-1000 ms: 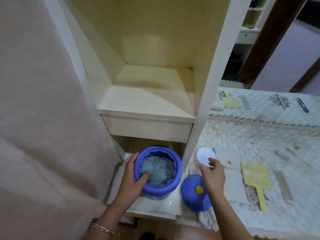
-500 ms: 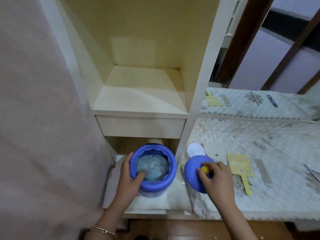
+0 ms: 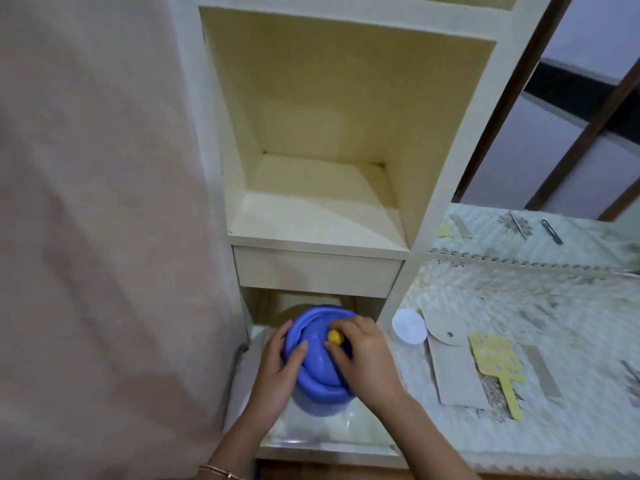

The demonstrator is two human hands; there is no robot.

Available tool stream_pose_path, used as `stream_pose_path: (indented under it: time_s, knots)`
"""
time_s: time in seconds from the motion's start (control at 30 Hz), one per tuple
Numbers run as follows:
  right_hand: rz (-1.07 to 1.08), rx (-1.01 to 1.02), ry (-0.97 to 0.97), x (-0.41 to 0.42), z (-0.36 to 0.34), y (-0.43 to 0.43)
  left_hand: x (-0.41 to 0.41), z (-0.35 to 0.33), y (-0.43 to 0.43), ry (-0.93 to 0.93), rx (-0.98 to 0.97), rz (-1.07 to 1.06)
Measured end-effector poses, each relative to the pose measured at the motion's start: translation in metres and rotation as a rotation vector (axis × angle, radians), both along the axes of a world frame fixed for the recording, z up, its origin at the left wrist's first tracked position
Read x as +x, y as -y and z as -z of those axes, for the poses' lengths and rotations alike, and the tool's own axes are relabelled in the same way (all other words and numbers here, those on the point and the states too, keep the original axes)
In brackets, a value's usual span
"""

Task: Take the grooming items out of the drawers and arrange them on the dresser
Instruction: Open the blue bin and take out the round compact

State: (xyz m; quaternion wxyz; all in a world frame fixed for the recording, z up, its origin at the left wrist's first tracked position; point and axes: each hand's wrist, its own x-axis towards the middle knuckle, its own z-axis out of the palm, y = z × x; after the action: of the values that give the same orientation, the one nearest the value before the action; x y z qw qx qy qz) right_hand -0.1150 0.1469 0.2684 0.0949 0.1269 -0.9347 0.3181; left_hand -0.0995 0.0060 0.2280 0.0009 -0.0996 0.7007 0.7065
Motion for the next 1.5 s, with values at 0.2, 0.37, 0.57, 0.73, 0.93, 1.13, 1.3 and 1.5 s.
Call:
stream_pose_path:
  time_s: [0.2, 0.37, 0.57, 0.73, 0.93, 1.13, 1.3, 1.5]
  knots:
    - [0.016, -0.132, 0.024, 0.006, 0.005, 0.005, 0.002, 0.001, 0.003, 0.004, -0.017, 0.05]
    - [0.031, -0.153, 0.035, 0.005, 0.008, 0.01, 0.0, 0.006, 0.003, -0.027, -0.037, 0.04]
    - [-0.017, -0.157, 0.064, 0.01, 0.01, 0.0, -0.001, 0.008, 0.003, -0.032, -0.033, 0.051]
    - [0.187, -0.252, 0.131, 0.026, 0.02, -0.024, 0.001, 0.009, 0.007, -0.008, -0.014, 0.078]
    - [0.168, -0.351, 0.208, 0.032, 0.03, -0.03, 0.004, 0.002, 0.002, 0.032, -0.035, 0.084]
    - [0.112, -0.355, 0.29, 0.045, 0.034, -0.064, 0.014, -0.002, -0.007, -0.14, -0.475, -0.037]
    - [0.272, -0.331, 0.414, 0.067, 0.054, -0.144, 0.036, -0.011, -0.055, -0.786, -0.832, 0.027]
    - [0.31, -0.381, 0.672, 0.119, 0.084, -0.276, 0.075, 0.045, -0.178, -0.258, -0.764, 0.758]
